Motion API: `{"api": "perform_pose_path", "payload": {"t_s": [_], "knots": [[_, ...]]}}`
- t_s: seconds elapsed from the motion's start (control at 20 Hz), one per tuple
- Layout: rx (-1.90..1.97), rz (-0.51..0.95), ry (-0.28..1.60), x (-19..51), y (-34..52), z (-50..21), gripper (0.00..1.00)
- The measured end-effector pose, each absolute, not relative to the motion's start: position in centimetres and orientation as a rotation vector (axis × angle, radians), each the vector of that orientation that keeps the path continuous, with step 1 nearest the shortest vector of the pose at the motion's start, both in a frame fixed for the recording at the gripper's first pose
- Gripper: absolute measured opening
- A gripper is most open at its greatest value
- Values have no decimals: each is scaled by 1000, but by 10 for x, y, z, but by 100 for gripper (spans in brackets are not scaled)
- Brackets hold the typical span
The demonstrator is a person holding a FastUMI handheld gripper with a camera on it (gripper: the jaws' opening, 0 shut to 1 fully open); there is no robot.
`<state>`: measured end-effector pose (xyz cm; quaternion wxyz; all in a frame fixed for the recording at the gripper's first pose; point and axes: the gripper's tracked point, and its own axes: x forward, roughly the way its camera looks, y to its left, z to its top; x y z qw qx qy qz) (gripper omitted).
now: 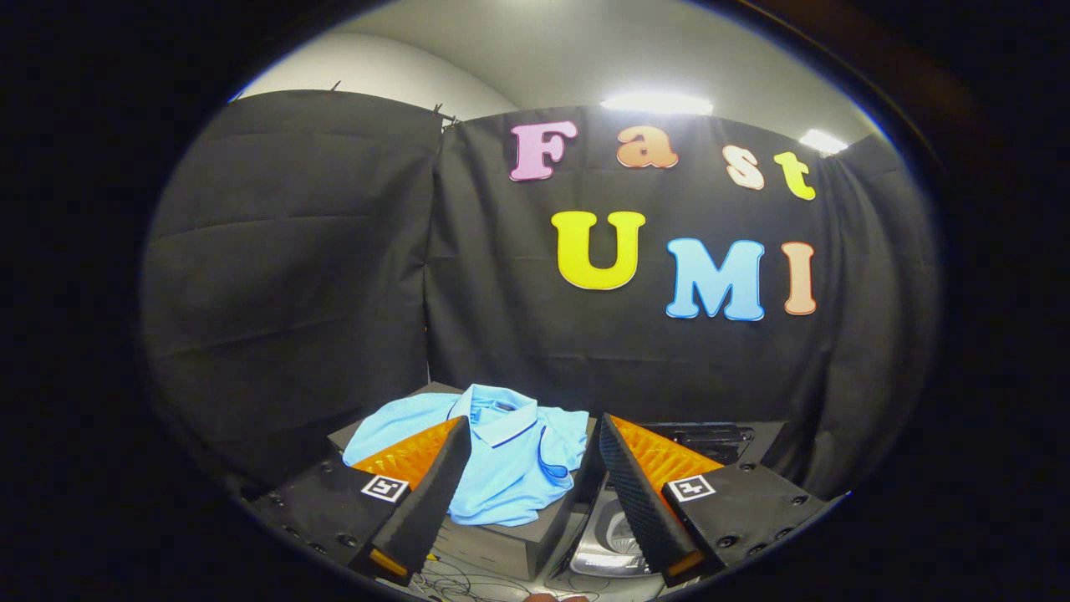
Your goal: Put the clothes into the washing machine and then close the washing machine lid.
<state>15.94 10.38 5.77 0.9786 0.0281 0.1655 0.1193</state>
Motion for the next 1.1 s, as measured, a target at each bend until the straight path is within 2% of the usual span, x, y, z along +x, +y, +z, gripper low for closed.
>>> {"api": "perform_pose_path", "payload": {"t_s": [0.6, 1.1], "knots": [[42, 310, 548, 255, 169, 3, 97], [108, 344, 797, 286, 244, -84, 96]]}}
